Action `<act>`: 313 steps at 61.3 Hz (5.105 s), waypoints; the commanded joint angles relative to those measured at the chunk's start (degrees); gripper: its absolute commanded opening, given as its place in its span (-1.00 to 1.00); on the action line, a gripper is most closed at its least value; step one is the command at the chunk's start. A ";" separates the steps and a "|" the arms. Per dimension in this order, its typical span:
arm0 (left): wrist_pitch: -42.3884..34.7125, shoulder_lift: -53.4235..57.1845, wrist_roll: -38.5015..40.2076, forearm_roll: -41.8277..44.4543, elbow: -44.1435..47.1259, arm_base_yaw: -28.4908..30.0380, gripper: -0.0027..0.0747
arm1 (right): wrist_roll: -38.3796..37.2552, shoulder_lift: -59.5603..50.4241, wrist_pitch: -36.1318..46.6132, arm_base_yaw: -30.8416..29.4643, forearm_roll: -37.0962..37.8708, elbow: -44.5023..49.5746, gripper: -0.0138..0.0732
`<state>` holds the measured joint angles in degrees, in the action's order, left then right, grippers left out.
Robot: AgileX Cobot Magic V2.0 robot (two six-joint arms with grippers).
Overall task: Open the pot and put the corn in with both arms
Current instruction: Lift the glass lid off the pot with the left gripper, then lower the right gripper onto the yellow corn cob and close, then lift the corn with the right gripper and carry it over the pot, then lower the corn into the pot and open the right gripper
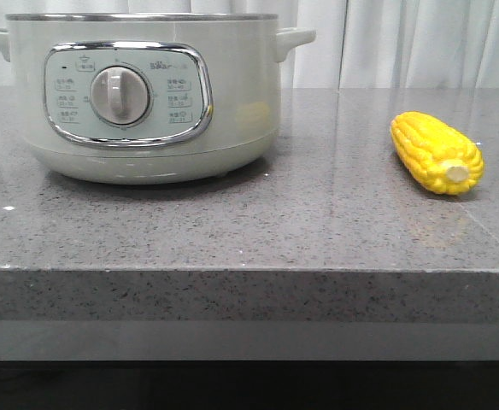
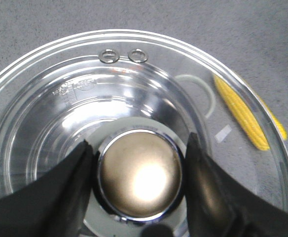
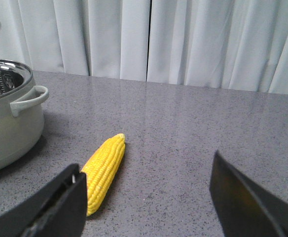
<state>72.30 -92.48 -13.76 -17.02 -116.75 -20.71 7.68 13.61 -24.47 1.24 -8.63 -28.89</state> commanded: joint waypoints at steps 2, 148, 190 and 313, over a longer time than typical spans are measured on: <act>-5.41 7.57 -0.32 -2.83 1.87 -1.35 -0.71 | 0.08 1.00 4.25 -0.31 0.36 -1.03 0.56; -20.96 54.71 -0.66 -2.83 59.00 -5.02 -0.71 | 0.08 75.33 -1.56 6.60 -17.77 -34.07 0.39; -20.96 54.71 -0.66 -2.83 59.00 -5.02 -0.71 | 6.85 70.54 -6.53 11.10 -17.27 -52.60 -0.14; -20.98 54.71 -0.66 -2.83 59.00 -5.02 -0.71 | 5.33 88.87 -22.54 24.11 -8.49 -83.05 -0.82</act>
<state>58.61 -38.00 -14.38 -17.49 -55.64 -25.32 14.17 109.25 -48.70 27.47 -20.77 -110.20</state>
